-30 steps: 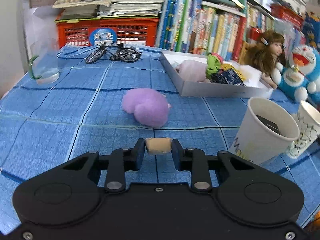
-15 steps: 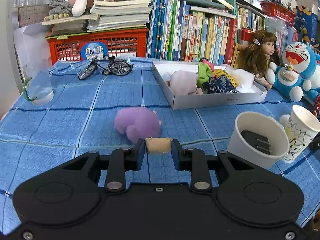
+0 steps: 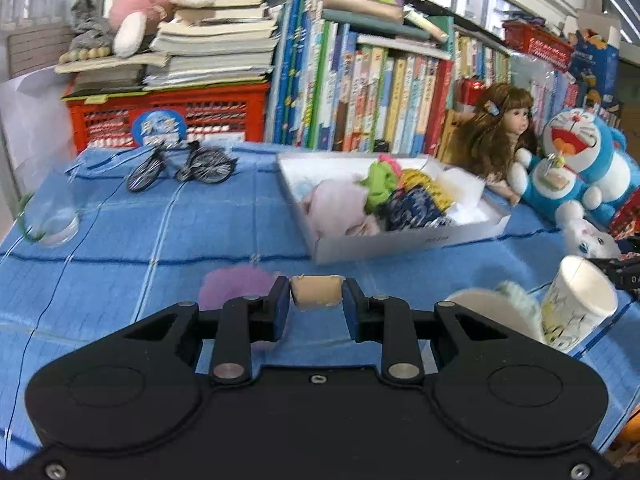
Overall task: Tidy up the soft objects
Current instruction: 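Carry the beige piece with the left gripper while the right gripper carries the white plush to the tray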
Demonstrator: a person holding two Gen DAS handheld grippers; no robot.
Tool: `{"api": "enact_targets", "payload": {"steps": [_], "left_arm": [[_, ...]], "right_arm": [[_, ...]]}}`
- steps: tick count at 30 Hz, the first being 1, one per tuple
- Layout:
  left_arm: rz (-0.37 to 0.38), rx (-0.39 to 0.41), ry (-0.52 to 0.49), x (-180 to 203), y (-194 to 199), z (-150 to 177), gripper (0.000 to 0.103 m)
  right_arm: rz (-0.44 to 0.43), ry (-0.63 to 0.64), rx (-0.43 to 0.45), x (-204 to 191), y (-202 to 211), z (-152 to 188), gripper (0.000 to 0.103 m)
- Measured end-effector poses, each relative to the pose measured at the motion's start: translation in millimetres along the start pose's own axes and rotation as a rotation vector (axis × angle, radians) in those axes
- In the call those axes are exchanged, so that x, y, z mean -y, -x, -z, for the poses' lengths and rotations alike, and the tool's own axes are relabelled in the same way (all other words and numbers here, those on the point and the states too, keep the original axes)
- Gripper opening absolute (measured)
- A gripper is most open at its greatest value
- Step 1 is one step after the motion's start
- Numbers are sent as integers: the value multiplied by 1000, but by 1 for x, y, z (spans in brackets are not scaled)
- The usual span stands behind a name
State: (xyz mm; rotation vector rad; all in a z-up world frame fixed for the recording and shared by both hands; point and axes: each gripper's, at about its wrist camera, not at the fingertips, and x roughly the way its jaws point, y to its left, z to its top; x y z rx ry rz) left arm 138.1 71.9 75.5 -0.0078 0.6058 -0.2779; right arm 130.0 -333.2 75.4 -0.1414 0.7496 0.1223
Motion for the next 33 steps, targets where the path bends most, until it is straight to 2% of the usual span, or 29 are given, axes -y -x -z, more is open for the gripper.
{"api": "enact_targets", "payload": {"steps": [10, 14, 19, 26, 33], "left_arm": [[83, 42, -36, 23, -25, -59, 27], [116, 27, -15, 27, -45, -83, 27], [119, 1, 15, 27, -76, -101, 27], [123, -76, 40, 26, -116, -107, 27], [112, -82, 42, 24, -144, -115, 27]], "right_arm": [[21, -42, 18, -12, 10, -66, 68], [-1, -53, 13, -28, 2, -95, 68], [-23, -56, -14, -48, -19, -125, 68], [-37, -71, -81, -67, -55, -147, 69], [-23, -100, -164, -68, -87, -148, 69]]}}
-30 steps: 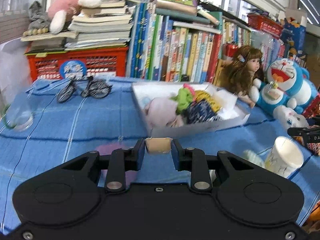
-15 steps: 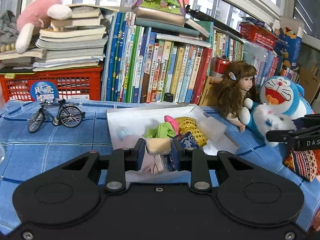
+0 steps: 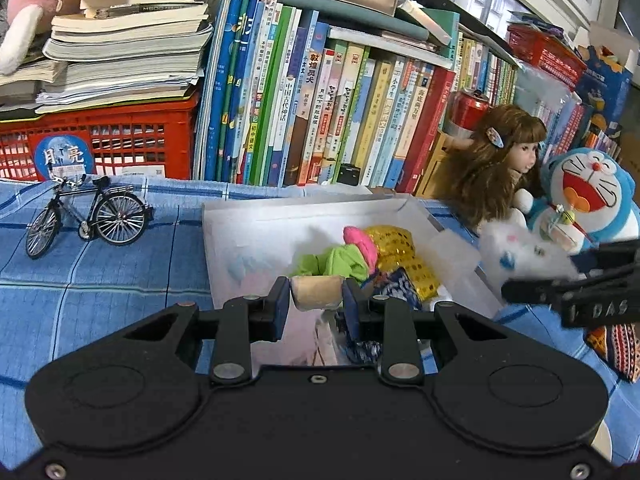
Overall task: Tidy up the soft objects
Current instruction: 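Carry the beige piece with the left gripper while the right gripper carries the white plush to the tray, then open the left gripper over the tray while the right gripper releases the white plush inside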
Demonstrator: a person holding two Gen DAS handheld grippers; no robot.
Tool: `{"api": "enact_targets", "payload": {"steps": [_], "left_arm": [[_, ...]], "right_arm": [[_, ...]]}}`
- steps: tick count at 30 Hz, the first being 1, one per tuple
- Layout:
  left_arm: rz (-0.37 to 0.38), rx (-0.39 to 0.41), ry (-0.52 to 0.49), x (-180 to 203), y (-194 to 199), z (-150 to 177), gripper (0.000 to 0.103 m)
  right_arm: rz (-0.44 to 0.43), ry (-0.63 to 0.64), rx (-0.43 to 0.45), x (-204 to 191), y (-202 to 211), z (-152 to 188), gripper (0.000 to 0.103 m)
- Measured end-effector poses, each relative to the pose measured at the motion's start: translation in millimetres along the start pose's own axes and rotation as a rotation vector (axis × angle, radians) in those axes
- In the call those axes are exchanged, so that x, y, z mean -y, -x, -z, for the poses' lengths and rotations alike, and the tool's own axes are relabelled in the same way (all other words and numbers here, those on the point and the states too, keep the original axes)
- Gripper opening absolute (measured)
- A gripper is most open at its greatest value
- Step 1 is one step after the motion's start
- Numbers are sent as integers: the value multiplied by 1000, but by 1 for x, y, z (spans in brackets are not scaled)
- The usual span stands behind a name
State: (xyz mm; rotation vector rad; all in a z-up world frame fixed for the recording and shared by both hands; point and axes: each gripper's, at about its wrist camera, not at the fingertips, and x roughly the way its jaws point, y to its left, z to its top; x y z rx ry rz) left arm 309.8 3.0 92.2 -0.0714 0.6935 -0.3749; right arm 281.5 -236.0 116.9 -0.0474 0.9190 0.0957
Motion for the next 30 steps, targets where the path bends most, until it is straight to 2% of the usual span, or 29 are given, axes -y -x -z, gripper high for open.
{"api": "enact_targets", "payload": {"steps": [13, 27, 30], "left_arm": [[-34, -30, 7, -14, -65, -32, 27], [-66, -89, 25, -25, -110, -22, 27], [-68, -93, 24, -25, -113, -20, 28]], "right_arm": [[28, -51, -149, 24, -59, 3, 69], [-22, -83, -149, 23, -92, -6, 69], [-23, -99, -148, 23, -96, -7, 73]]}}
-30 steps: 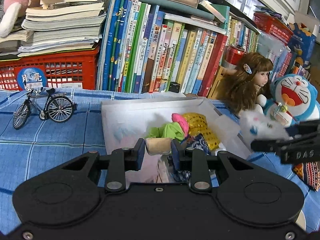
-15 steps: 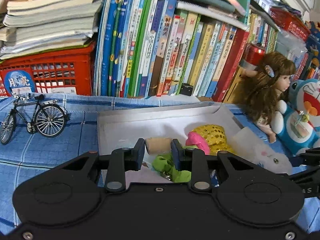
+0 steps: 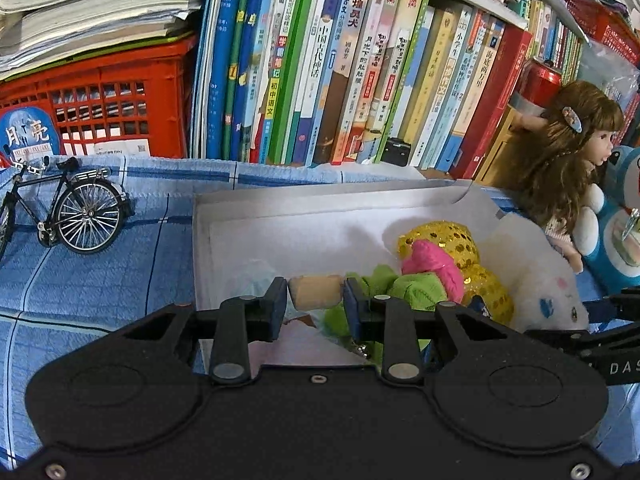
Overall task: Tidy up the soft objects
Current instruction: 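Open the left gripper over the tray while the right gripper releases the white plush inside, then move the left gripper to the lilac heart plush while the right gripper moves to the green plaid cloth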
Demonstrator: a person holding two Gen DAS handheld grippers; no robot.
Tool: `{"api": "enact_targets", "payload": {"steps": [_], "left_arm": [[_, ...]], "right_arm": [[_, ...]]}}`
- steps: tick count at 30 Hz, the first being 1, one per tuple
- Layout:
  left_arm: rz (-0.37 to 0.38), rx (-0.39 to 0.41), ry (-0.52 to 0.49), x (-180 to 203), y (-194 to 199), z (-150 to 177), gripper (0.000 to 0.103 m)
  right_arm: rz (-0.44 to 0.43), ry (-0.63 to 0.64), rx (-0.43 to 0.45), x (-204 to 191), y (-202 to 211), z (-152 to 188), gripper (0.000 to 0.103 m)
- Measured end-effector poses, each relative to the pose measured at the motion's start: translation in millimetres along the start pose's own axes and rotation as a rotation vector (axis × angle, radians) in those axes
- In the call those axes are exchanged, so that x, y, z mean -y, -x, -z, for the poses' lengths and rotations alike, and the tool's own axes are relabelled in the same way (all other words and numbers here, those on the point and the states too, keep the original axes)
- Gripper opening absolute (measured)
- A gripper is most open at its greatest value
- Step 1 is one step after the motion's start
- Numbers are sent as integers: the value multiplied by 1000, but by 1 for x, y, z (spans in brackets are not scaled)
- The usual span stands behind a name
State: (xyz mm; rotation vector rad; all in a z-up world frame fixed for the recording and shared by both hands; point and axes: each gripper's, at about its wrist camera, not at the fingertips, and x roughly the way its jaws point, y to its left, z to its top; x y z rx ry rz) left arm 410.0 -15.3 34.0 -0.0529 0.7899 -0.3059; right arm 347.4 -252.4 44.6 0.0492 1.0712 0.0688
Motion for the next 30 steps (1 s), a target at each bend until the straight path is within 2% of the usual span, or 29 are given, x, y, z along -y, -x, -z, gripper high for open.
{"api": "enact_targets", "payload": {"steps": [2, 6, 12, 16, 23, 30], "left_arm": [[3, 3, -1, 1, 0, 1, 40], [5, 12, -11, 4, 7, 3, 45], [-11, 39, -20, 9, 28, 4, 61], [-24, 68, -24, 12, 54, 5, 77], [-51, 125, -46, 23, 117, 16, 84], [-54, 183, -82, 32, 181, 52, 87]], "right_arm": [[-16, -9, 5, 0, 0, 0, 80], [-34, -13, 18, -1, 6, 0, 86], [-40, -15, 52, -6, 23, 2, 89], [-44, 6, 103, -13, 44, 5, 90], [-51, 66, 201, -34, 93, 22, 90], [-56, 161, 312, -51, 142, 63, 92]]}}
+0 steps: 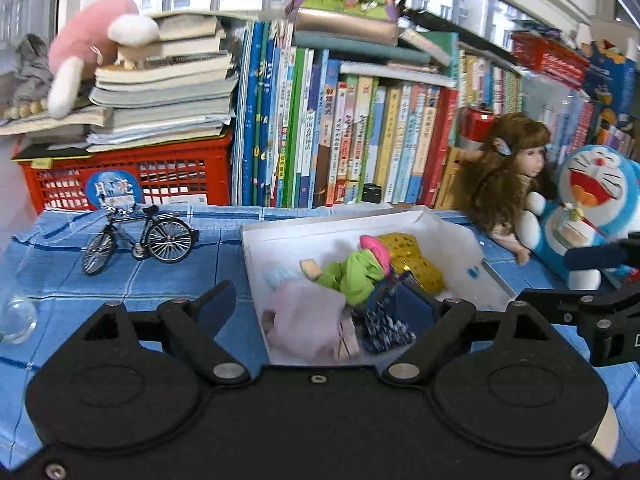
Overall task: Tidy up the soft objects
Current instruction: 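Move the left gripper to the lilac heart plush while the right gripper moves to the green plaid cloth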
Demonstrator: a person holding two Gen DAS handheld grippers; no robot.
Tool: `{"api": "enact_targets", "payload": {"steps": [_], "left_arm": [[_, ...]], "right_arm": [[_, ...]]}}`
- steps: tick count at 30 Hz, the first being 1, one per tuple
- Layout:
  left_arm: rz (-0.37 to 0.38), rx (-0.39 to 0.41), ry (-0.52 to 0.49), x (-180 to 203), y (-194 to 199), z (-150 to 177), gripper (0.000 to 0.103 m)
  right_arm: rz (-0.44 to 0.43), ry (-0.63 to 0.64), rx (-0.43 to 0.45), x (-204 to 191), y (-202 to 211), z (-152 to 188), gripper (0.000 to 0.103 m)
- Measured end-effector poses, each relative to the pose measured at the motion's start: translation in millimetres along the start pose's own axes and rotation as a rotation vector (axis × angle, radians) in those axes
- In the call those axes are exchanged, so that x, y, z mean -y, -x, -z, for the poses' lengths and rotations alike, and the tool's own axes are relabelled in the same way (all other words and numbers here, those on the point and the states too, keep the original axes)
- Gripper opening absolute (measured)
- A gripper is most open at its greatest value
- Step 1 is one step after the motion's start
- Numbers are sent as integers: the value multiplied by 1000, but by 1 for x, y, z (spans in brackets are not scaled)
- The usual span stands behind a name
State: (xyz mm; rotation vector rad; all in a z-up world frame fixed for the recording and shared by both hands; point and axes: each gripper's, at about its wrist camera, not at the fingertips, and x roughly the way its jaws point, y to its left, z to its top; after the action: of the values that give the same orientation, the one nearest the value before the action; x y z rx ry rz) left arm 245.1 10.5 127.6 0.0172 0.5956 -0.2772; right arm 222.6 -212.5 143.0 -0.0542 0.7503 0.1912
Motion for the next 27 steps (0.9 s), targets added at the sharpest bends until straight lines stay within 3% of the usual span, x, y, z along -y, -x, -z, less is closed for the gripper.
{"api": "enact_targets", "payload": {"steps": [9, 13, 27], "left_arm": [[24, 63, -38, -4, 67, 43, 88], [-11, 116, -60, -9, 85, 62, 93], [-63, 63, -61, -30, 80, 94, 94]], "right_arm": [[-30, 124, 95, -23, 55, 39, 93], [-37, 164, 103, -28, 66, 57, 94], [-76, 457, 50, -52, 74, 97, 99]]}}
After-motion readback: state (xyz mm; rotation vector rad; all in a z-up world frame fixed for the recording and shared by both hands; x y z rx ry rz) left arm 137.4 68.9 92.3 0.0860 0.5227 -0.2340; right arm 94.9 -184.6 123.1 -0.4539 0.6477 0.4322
